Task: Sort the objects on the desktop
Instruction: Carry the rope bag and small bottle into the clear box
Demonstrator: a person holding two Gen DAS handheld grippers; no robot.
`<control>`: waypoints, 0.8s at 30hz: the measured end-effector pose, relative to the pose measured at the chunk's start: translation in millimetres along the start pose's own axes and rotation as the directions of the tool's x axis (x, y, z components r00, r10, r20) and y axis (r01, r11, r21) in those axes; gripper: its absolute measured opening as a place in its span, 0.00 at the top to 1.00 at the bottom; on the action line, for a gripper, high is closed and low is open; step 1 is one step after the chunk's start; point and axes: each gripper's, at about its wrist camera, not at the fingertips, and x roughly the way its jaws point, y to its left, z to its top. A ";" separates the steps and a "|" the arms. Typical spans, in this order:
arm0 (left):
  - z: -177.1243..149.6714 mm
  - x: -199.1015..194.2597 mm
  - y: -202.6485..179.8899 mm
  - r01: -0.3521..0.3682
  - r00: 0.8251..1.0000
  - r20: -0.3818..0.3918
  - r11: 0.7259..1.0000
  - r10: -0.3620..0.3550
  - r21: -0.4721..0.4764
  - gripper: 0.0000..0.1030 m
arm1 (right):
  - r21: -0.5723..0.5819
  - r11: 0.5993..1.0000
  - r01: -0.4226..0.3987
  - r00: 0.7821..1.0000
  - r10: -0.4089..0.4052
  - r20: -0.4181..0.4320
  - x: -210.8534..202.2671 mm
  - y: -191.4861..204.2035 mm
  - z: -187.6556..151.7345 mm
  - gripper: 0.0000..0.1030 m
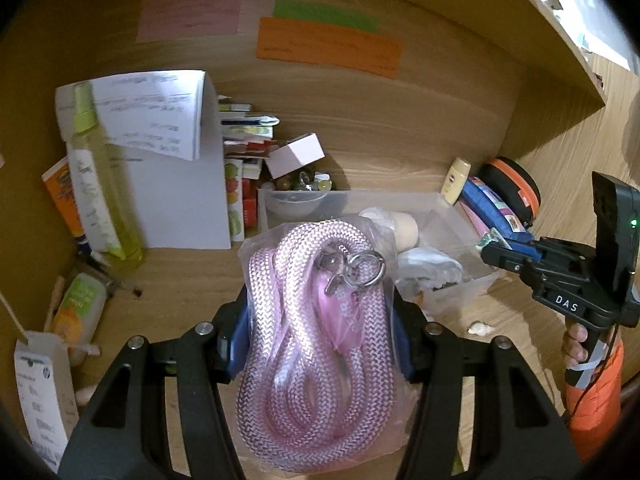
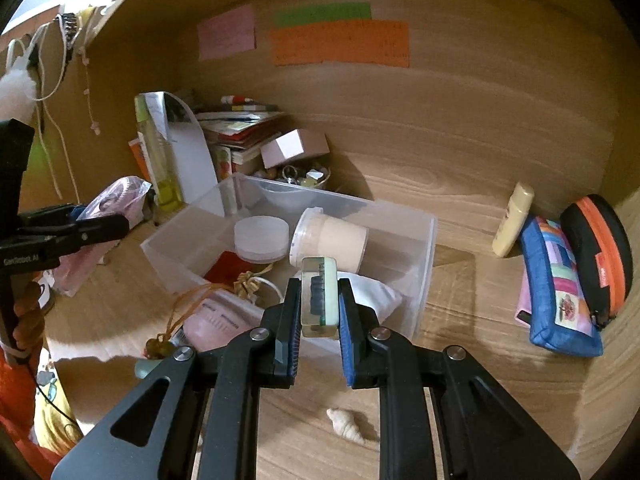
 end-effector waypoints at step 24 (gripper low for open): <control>25.6 78.5 -20.6 -0.013 0.998 -0.065 0.999 0.016 0.043 0.45 | -0.008 0.998 -0.055 0.995 0.054 -0.084 65.4 34.1 17.9 0.86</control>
